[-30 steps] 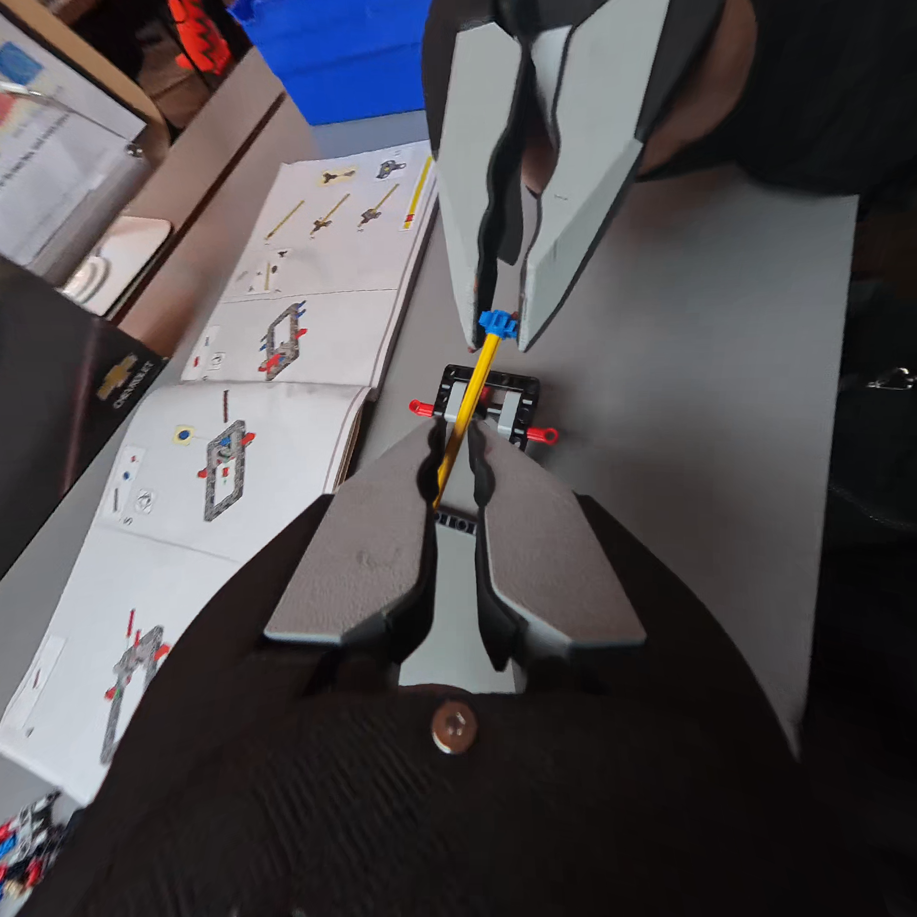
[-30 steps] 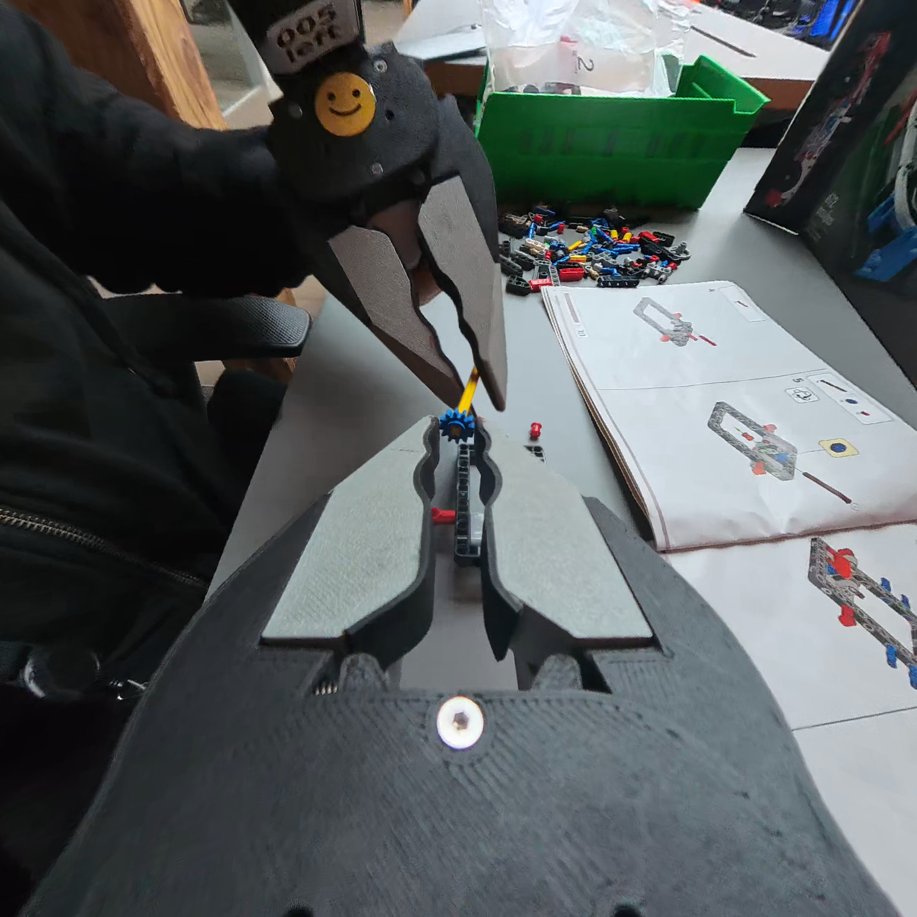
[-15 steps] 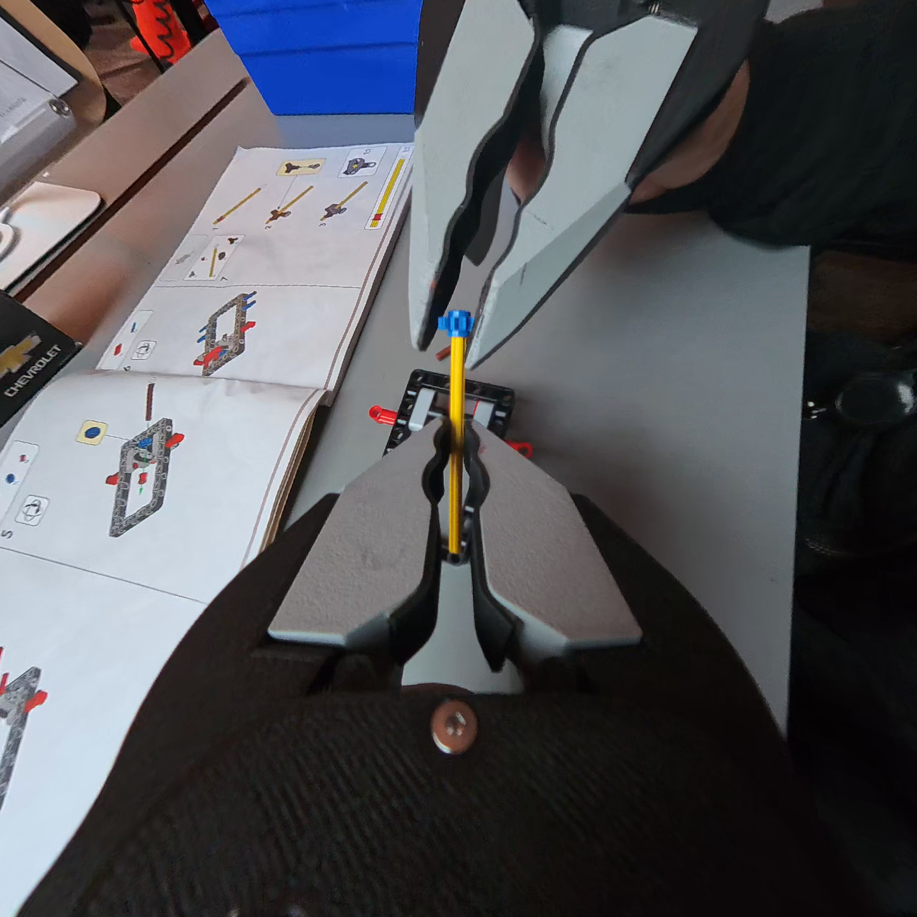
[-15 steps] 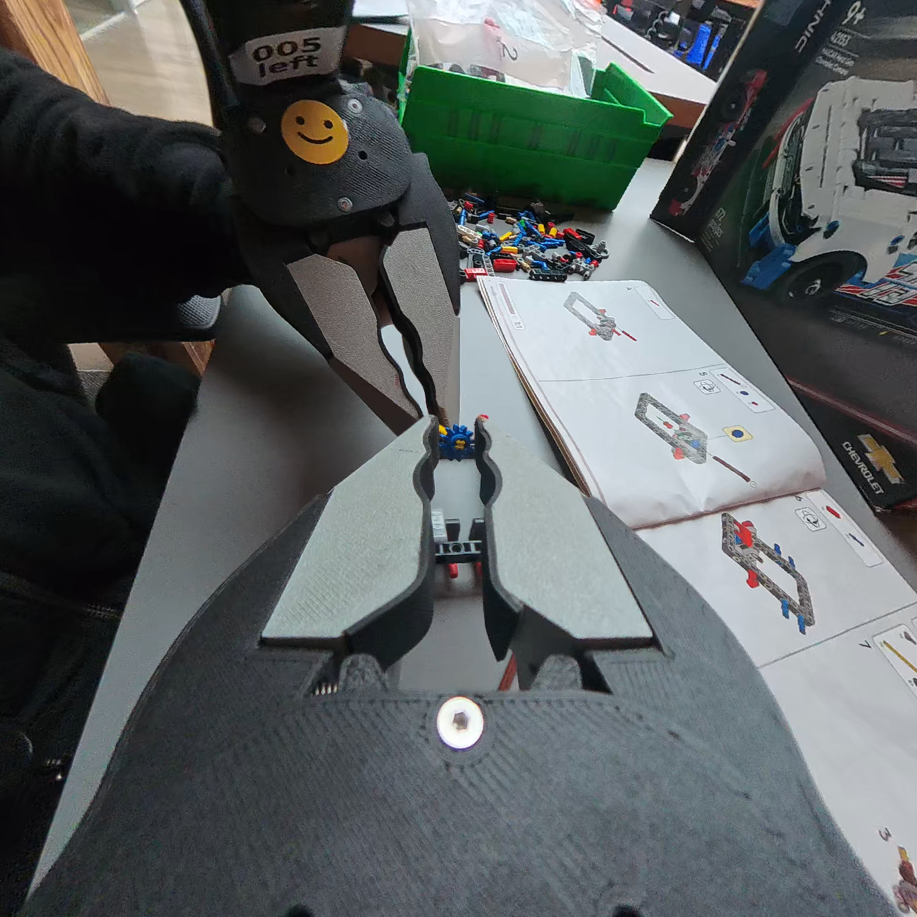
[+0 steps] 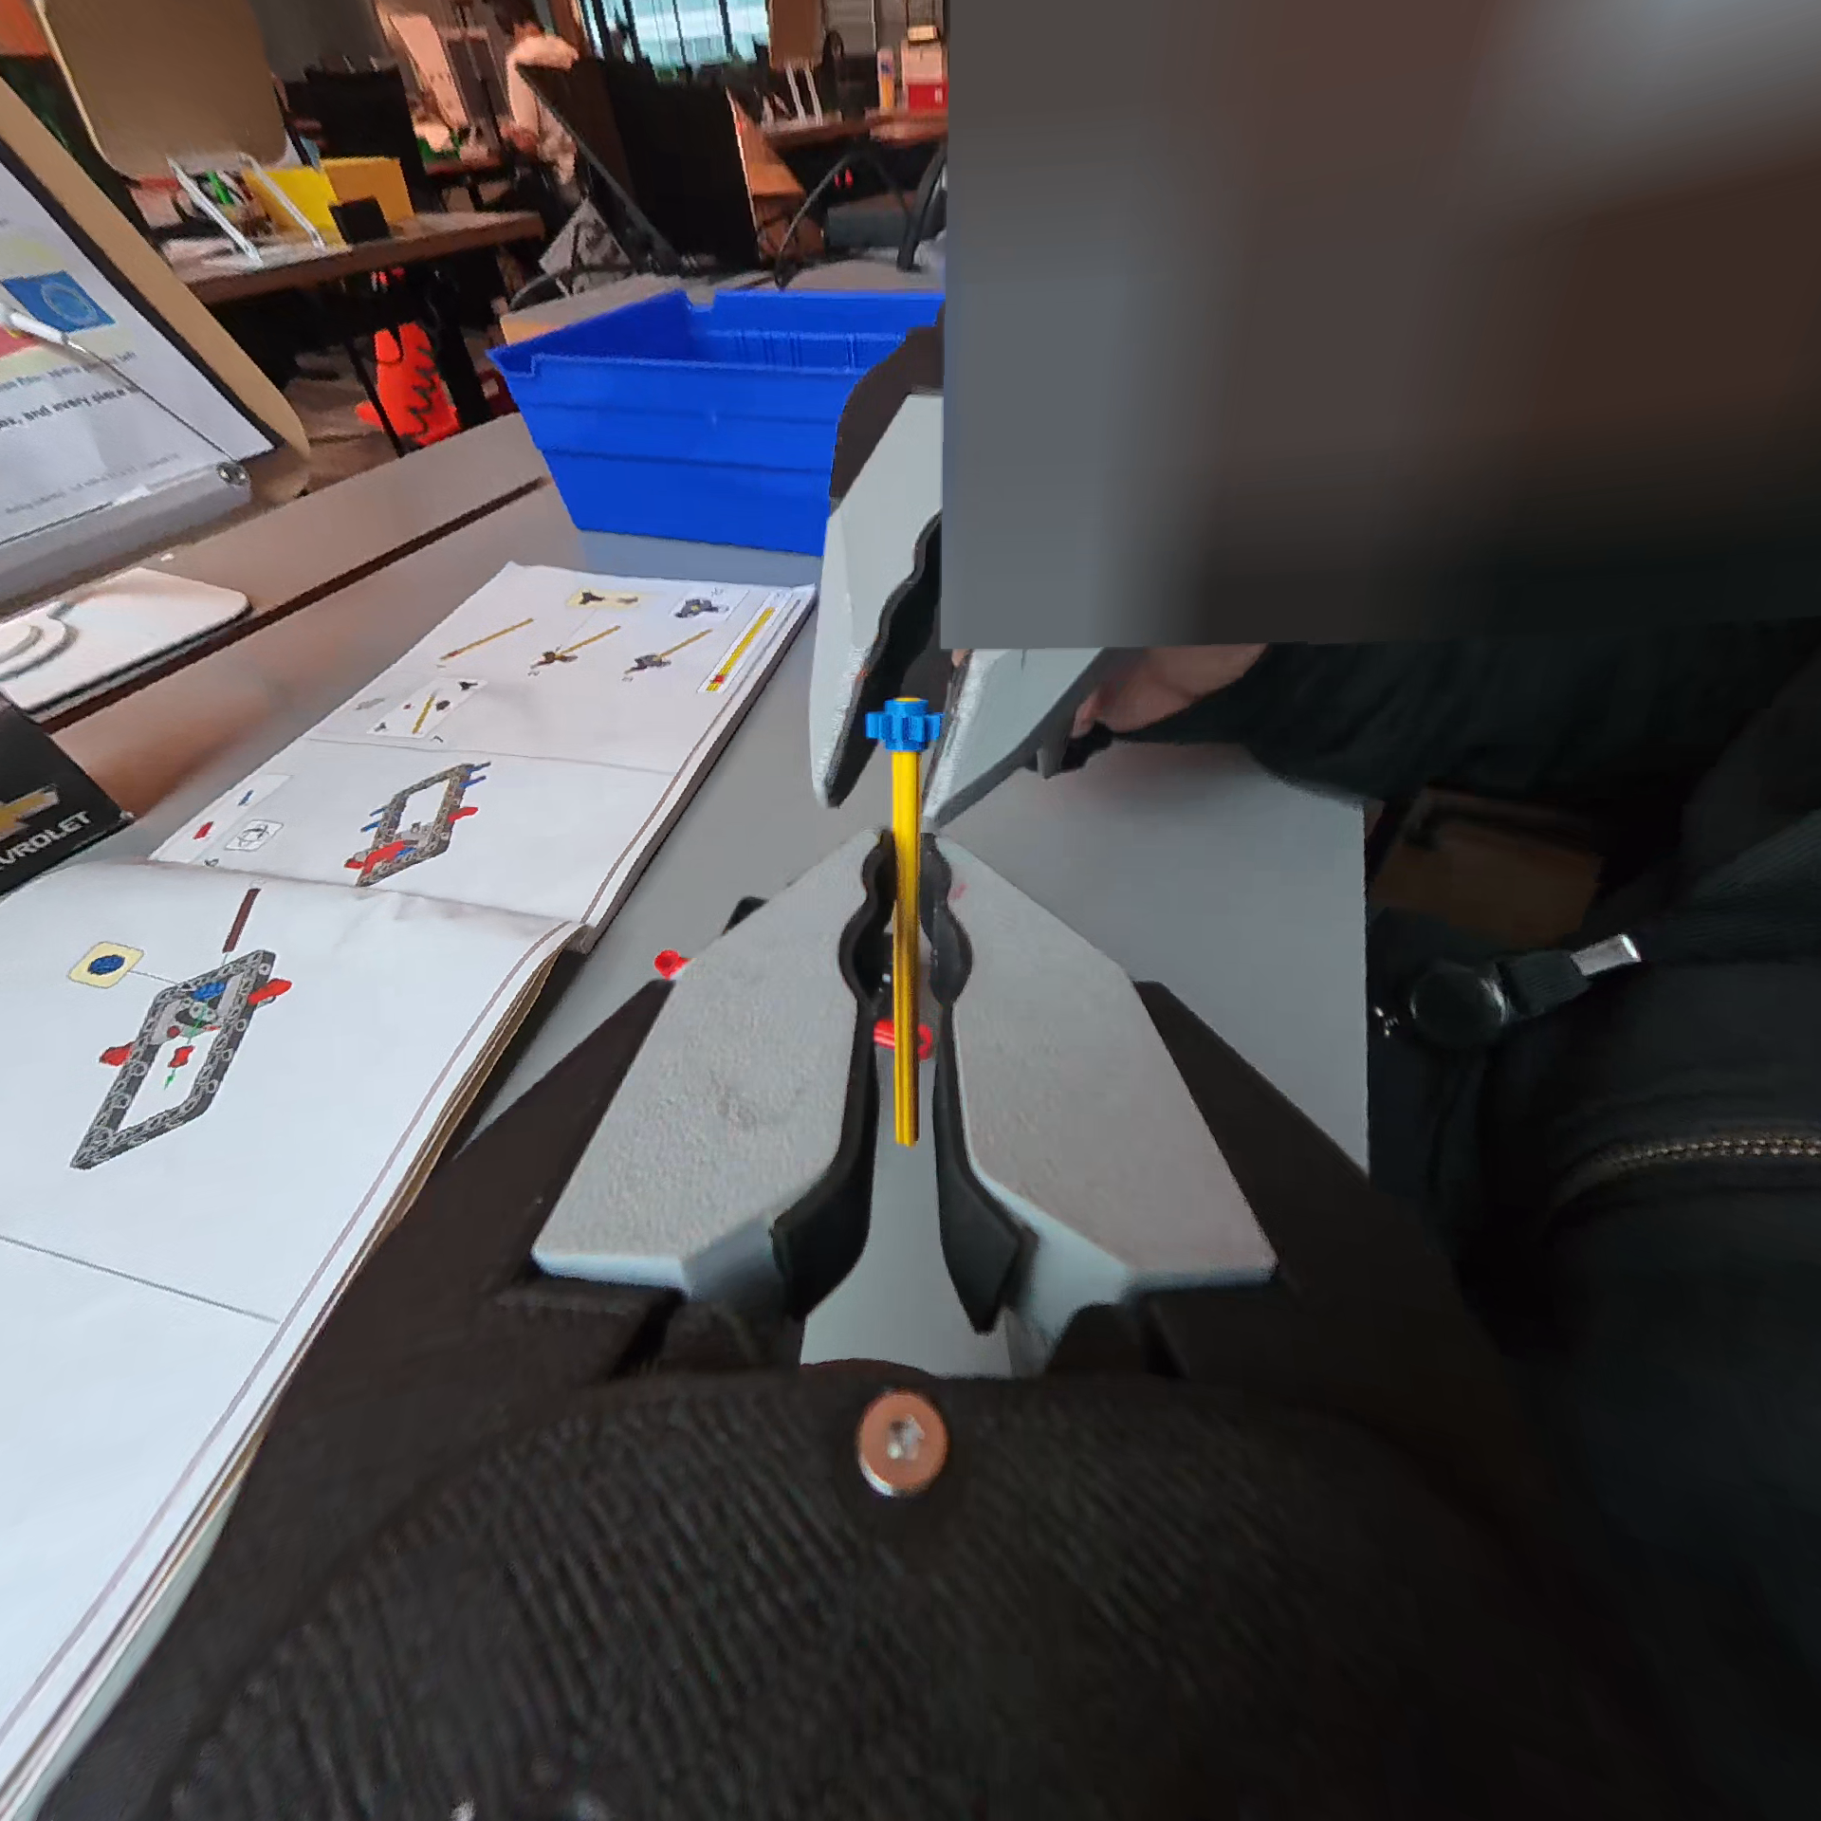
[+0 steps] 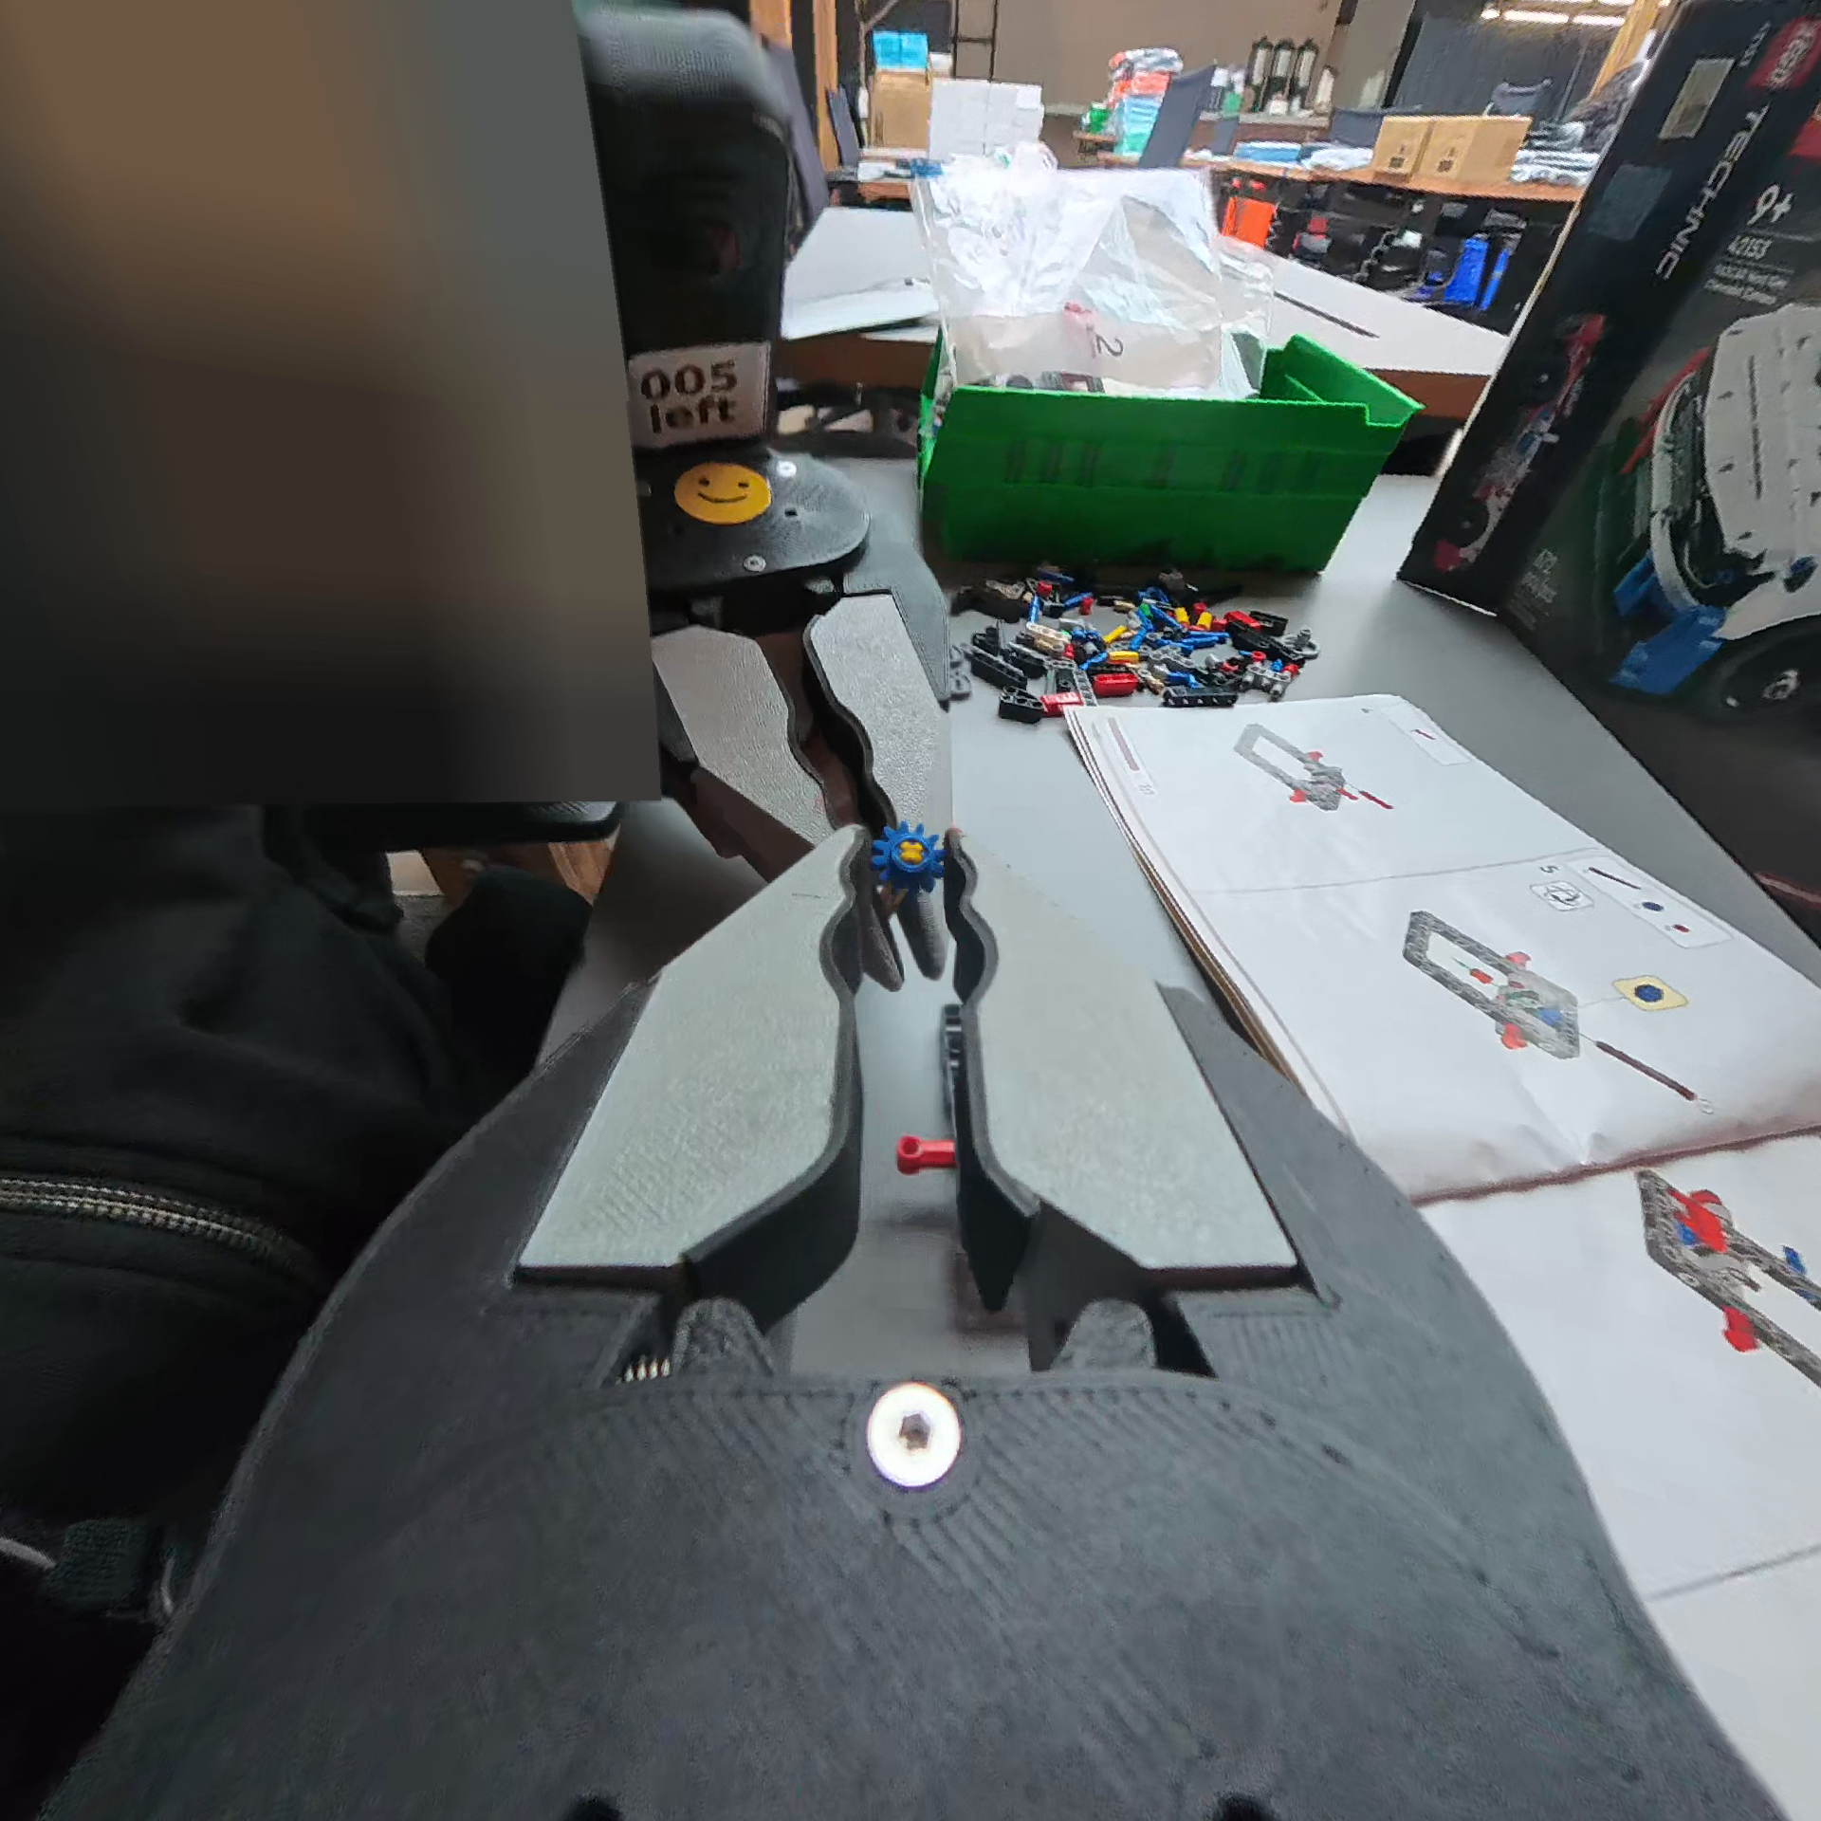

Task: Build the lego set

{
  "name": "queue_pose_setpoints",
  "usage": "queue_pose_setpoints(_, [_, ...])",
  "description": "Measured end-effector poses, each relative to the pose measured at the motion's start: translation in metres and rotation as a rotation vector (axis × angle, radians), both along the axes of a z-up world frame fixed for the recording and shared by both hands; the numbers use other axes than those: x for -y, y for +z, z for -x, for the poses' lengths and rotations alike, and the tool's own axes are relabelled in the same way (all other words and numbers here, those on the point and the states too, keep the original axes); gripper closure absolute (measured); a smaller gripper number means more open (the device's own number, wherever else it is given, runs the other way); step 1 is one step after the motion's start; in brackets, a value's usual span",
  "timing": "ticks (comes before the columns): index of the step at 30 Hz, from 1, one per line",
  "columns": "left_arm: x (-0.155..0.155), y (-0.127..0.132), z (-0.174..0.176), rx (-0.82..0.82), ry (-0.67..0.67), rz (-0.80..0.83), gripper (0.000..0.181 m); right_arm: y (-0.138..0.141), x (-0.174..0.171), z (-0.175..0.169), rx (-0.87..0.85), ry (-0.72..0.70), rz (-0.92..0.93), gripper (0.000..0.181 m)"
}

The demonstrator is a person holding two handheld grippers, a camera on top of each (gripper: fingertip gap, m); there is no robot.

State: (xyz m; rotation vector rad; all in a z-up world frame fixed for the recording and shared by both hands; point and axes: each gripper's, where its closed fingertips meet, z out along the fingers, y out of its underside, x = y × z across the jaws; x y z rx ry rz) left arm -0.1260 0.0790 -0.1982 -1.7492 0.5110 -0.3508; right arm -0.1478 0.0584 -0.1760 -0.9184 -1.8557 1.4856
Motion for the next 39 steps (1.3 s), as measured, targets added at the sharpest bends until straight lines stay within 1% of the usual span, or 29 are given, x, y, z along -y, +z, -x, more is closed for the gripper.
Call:
queue_pose_setpoints(2, [-0.001,0.005,0.001,0.033,0.024,-0.039,0.179,0.005,0.0,0.001,0.0,-0.003,0.064,0.171])
queue_pose_setpoints(4, [0.0,0.011,-0.003,0.123,0.03,-0.075,0.179,0.011,0.001,0.001,-0.01,-0.007,0.12,0.171])
queue_pose_setpoints(7, [0.002,0.018,-0.004,0.186,0.045,-0.138,0.179,0.017,0.004,0.001,-0.046,-0.039,0.131,0.172])
queue_pose_setpoints(10, [0.004,0.021,-0.005,0.216,0.035,-0.15,0.179,0.02,0.005,0.0,-0.055,-0.038,0.142,0.172])
queue_pose_setpoints(12, [0.003,0.017,-0.003,0.192,0.042,-0.139,0.179,0.027,0.002,-0.001,-0.083,-0.04,0.178,0.171])
queue_pose_setpoints(13, [0.002,0.009,-0.002,0.169,0.053,-0.109,0.179,0.036,-0.001,-0.004,-0.117,-0.033,0.22,0.172])
queue_pose_setpoints(14, [0.003,0.012,-0.003,0.177,0.046,-0.127,0.179,0.045,-0.006,-0.007,-0.14,-0.031,0.253,0.171])
queue_pose_setpoints(16, [0.006,0.019,-0.004,0.185,0.032,-0.155,0.179,0.04,-0.012,-0.006,-0.115,-0.041,0.22,0.171])
queue_pose_setpoints(18, [0.002,0.015,0.0,0.167,0.053,-0.124,0.179,0.041,-0.013,-0.006,-0.131,-0.039,0.243,0.171])
queue_pose_setpoints(19, [0.001,0.014,0.003,0.162,0.065,-0.119,0.179,0.041,-0.012,-0.007,-0.131,-0.025,0.255,0.171])
queue_pose_setpoints(21, [0.0,0.012,0.007,0.152,0.082,-0.107,0.179,0.032,-0.006,-0.005,-0.096,-0.008,0.217,0.171])
queue_pose_setpoints(24, [0.002,0.014,0.006,0.098,0.08,-0.139,0.179,0.021,0.002,0.0,-0.083,-0.008,0.166,0.171])
queue_pose_setpoints(26, [0.003,0.015,0.006,0.078,0.072,-0.156,0.179,0.021,0.006,0.0,-0.09,0.009,0.166,0.171])
queue_pose_setpoints(30, [0.006,0.017,0.006,0.066,0.058,-0.173,0.179,0.022,0.006,0.0,-0.133,-0.003,0.122,0.171])
queue_pose_setpoints(39, [0.007,0.015,0.004,0.008,0.052,-0.203,0.179,0.026,0.013,-0.001,-0.175,0.016,0.106,0.171])
